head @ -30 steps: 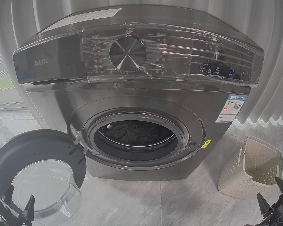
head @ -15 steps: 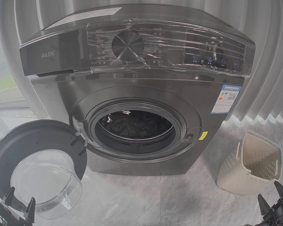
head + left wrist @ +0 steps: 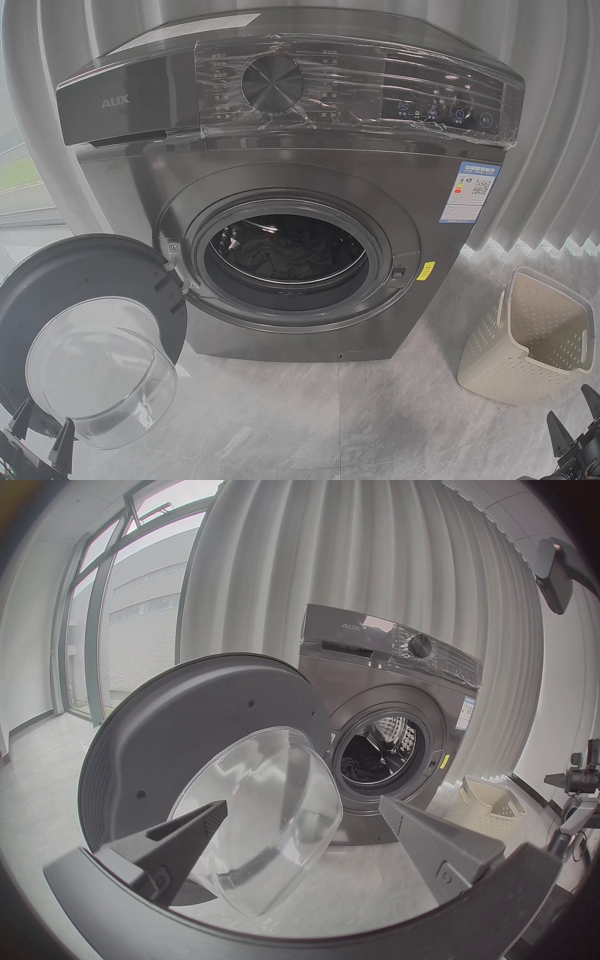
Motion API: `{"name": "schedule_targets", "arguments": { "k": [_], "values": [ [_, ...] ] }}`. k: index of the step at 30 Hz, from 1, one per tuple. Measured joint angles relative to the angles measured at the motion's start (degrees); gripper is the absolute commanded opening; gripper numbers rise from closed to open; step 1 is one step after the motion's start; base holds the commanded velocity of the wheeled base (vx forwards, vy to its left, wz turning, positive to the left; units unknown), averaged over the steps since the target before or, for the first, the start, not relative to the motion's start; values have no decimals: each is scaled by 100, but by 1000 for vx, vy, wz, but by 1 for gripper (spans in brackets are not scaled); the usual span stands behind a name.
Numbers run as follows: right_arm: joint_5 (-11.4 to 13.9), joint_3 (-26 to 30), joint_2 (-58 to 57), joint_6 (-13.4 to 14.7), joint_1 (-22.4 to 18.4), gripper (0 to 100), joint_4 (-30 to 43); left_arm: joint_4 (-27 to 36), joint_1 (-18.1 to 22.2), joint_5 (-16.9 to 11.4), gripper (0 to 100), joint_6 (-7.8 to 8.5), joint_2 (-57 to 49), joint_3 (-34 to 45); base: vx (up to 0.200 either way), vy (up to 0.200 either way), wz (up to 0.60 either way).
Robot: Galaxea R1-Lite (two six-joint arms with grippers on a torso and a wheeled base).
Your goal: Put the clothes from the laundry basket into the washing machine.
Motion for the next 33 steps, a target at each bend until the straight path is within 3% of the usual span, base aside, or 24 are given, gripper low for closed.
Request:
{"name": "schedule_targets", "arguments": {
  "k": [6,9,12,18,20,23,26,28,33],
  "values": [
    [0,0,0,-7,2,100,0,-6,2,82,100,-90,0,0,-100,0,0],
    [0,0,2,-10,2,100,0,-6,11,123,100,-30,2,0,-200,0,0],
    [0,0,2,-10,5,100,0,-4,110,126,100,235,6,0,0,0,0],
    [0,0,2,-10,5,100,0,2,571,-52,100,1003,-171,0,0,0,0],
    [0,0,2,-10,5,100,0,16,652,-165,100,1115,-247,0,0,0,0],
    [0,0,2,-10,5,100,0,32,716,-301,100,930,-319,0,0,0,0],
    [0,0,5,-12,5,100,0,32,746,-391,100,395,-361,0,-133,0,0],
    [0,0,6,-15,5,100,0,29,759,-439,100,162,-380,0,-200,0,0],
    [0,0,11,-12,0,100,0,5,781,-461,100,63,-400,0,-120,0,0]
  ]
}}
